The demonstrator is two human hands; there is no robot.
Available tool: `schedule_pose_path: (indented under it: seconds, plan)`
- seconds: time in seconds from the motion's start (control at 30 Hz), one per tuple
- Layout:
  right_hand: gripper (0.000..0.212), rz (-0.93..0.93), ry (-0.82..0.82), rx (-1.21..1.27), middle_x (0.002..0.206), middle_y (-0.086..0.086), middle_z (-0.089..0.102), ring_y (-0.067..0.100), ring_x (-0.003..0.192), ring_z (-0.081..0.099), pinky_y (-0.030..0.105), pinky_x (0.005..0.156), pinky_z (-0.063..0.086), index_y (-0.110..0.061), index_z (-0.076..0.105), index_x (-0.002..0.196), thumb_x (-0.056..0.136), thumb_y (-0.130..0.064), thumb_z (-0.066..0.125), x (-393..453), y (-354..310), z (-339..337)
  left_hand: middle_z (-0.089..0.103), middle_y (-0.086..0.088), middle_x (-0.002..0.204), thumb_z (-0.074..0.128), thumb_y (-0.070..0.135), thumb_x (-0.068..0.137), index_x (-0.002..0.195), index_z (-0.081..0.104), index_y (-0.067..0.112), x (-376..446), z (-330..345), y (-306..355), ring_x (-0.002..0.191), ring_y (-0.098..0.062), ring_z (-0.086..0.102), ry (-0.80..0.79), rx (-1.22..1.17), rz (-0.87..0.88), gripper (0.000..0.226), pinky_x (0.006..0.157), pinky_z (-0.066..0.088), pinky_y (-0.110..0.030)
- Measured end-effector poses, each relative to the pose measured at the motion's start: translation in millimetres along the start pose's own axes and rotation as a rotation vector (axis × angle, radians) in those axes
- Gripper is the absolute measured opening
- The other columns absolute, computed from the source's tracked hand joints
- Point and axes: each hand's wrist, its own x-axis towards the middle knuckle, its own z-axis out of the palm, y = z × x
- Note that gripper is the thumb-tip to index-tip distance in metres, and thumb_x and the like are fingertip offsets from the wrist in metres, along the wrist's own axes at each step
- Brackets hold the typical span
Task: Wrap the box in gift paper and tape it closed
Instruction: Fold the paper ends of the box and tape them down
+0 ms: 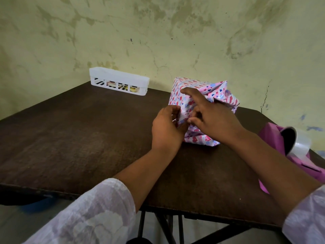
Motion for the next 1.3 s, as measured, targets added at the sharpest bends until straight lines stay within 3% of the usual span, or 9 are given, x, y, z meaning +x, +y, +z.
schedule_pose_path:
  seconds: [0.27,0.4,0.63,0.77,0.87,0.93,1.03,1.17,1.3]
  plan:
    - [0.069,0.056,0.013,-0.107,0.074,0.002,0.065,0.021,0.061,0.060,0.031,0.051,0.049,-0.036,0.017,0.141,0.086,-0.022,0.056,0.0,-5.4,1.3,0.060,0.001,0.117,0.073,0.013,0.080,0.118,0.058,0.017,-0.5,0.0,-0.5,0.103,-0.008,0.058,-0.001,-0.028,0.001,0.042,0.091,0.050,-0.024]
    - [0.069,0.105,0.038,-0.192,0.075,0.004,0.063,0.026,0.067,0.061,0.027,0.048,0.036,-0.030,0.018,0.145,0.087,-0.025,0.054,0.3,-12.9,1.2,0.061,0.001,0.116,0.072,0.014,0.080,0.117,0.058,0.017,-0.1,0.5,-1.6,0.102,-0.008,0.059,-0.003,-0.041,0.001,0.039,0.089,0.051,-0.024]
    - [0.073,0.165,0.059,-0.358,0.089,0.014,0.064,0.031,0.075,0.061,0.028,0.054,0.035,-0.022,0.007,0.150,0.092,-0.033,0.049,0.5,-22.2,-0.1,0.061,0.001,0.116,0.069,0.011,0.082,0.117,0.058,0.017,0.7,0.9,-1.0,0.103,-0.009,0.059,-0.011,-0.040,-0.023,0.038,0.091,0.052,-0.032]
    - [0.076,0.221,0.024,-0.442,0.074,0.007,0.042,0.025,0.061,0.049,0.028,0.052,0.032,-0.020,-0.005,0.150,0.095,-0.032,0.047,-1.1,-27.7,-1.7,0.060,0.001,0.116,0.069,0.011,0.082,0.117,0.057,0.018,0.1,1.8,-0.4,0.105,-0.009,0.058,-0.018,-0.046,-0.016,0.037,0.091,0.052,-0.033]
    - [0.083,0.259,0.012,-0.455,0.059,0.003,0.029,0.021,0.052,0.039,0.027,0.049,0.030,-0.018,-0.010,0.150,0.095,-0.042,0.047,-2.0,-26.2,-5.9,0.059,0.002,0.118,0.070,0.011,0.081,0.117,0.057,0.019,0.3,2.6,-1.0,0.107,-0.010,0.056,-0.030,-0.035,-0.016,0.039,0.093,0.051,-0.034]
    - [0.083,0.254,0.003,-0.449,0.060,0.004,0.034,0.023,0.057,0.043,0.027,0.053,0.035,-0.019,-0.012,0.149,0.095,-0.043,0.046,-5.6,-23.9,-6.2,0.058,0.002,0.118,0.071,0.011,0.081,0.117,0.056,0.019,0.2,2.8,-1.6,0.107,-0.010,0.056,-0.026,-0.023,-0.007,0.039,0.093,0.051,-0.035]
    - [0.082,0.232,0.007,-0.468,0.072,0.009,0.050,0.025,0.059,0.051,0.027,0.055,0.041,-0.022,-0.013,0.149,0.095,-0.027,0.049,-9.7,-23.6,-6.0,0.058,0.002,0.116,0.070,0.010,0.081,0.116,0.057,0.019,0.2,3.2,-1.9,0.105,-0.010,0.056,-0.024,-0.008,0.015,0.038,0.091,0.052,-0.035]
    - [0.084,0.243,-0.041,-0.516,0.062,0.004,0.030,0.018,0.046,0.029,0.026,0.044,0.021,-0.024,-0.016,0.149,0.093,-0.018,0.047,-13.6,-28.6,-10.9,0.057,0.001,0.115,0.068,0.009,0.081,0.115,0.057,0.018,0.1,3.9,-2.0,0.104,-0.009,0.054,-0.017,0.000,0.020,0.037,0.091,0.052,-0.034]
    - [0.090,0.215,-0.046,-0.399,0.085,0.012,0.055,0.020,0.057,0.041,0.027,0.049,0.030,-0.027,-0.022,0.146,0.091,-0.016,0.047,-22.2,-35.7,-18.6,0.056,0.001,0.118,0.069,0.007,0.080,0.117,0.055,0.018,0.4,3.2,-1.8,0.105,-0.007,0.053,-0.026,0.000,0.019,0.041,0.091,0.052,-0.032]
